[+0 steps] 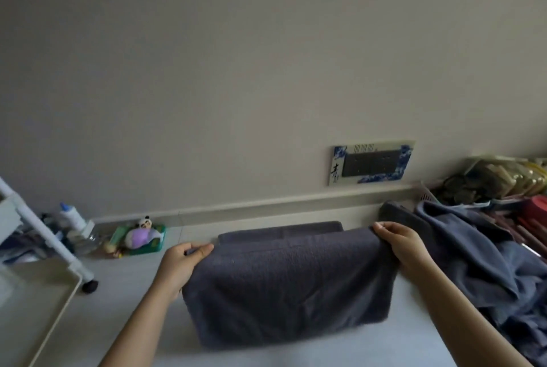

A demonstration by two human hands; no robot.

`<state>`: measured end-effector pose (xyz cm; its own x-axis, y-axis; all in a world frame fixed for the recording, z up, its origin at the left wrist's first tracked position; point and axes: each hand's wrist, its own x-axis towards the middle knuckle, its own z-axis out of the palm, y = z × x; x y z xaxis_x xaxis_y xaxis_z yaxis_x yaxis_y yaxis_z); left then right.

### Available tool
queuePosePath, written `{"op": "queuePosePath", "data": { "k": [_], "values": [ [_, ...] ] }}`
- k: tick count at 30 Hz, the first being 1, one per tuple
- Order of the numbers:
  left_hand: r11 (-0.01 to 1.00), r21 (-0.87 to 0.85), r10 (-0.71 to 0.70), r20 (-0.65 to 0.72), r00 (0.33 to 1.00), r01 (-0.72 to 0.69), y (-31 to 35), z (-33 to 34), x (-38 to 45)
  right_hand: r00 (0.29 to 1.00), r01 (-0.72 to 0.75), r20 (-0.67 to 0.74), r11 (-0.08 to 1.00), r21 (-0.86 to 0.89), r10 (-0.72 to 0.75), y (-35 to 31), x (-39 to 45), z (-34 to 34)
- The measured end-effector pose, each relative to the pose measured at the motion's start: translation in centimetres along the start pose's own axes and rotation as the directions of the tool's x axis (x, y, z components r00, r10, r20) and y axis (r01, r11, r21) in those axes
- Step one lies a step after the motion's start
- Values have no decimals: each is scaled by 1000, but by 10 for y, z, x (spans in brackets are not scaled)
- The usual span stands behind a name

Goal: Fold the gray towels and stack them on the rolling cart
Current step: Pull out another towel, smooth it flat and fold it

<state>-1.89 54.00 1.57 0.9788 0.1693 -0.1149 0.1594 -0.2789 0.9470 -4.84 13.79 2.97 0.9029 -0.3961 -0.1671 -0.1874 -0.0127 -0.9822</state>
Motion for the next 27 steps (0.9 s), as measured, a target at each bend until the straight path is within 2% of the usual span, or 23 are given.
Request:
{"op": "queuePosePath", "data": {
  "k": [4, 7, 12, 16, 20, 22, 24, 27],
  "values": [
    [989, 57, -136, 40, 990, 133, -52, 8, -7, 980, -200, 2, 979, -30, 200, 51, 1, 6],
    [981, 91, -175, 37, 984, 172, -73, 13, -6, 955, -295, -23, 954, -45, 295, 74, 1, 10],
    [966, 129, -236, 73, 969, 226, -92, 29, 1, 935, -353, -57, 929, -112, 349, 99, 7, 15],
    [949, 93, -307, 42, 951, 302, -106, 36, 5, 932, -362, -71, 921, -143, 355, 117, 15, 15],
    [913, 70, -406, 85, 910, 401, -123, 38, 1, 902, -425, -10, 881, -209, 432, 130, 12, 13],
    [898, 96, -439, 104, 893, 430, -133, 40, -5, 895, -418, 20, 854, -310, 445, 135, 9, 12],
    [899, 127, -432, 102, 896, 419, -139, 42, -12, 914, -340, 45, 821, -460, 404, 140, 4, 10],
    [934, 230, -279, -8, 960, 274, -139, 46, -22, 971, -151, 37, 730, -667, 235, 142, -3, 12]
  ]
}}
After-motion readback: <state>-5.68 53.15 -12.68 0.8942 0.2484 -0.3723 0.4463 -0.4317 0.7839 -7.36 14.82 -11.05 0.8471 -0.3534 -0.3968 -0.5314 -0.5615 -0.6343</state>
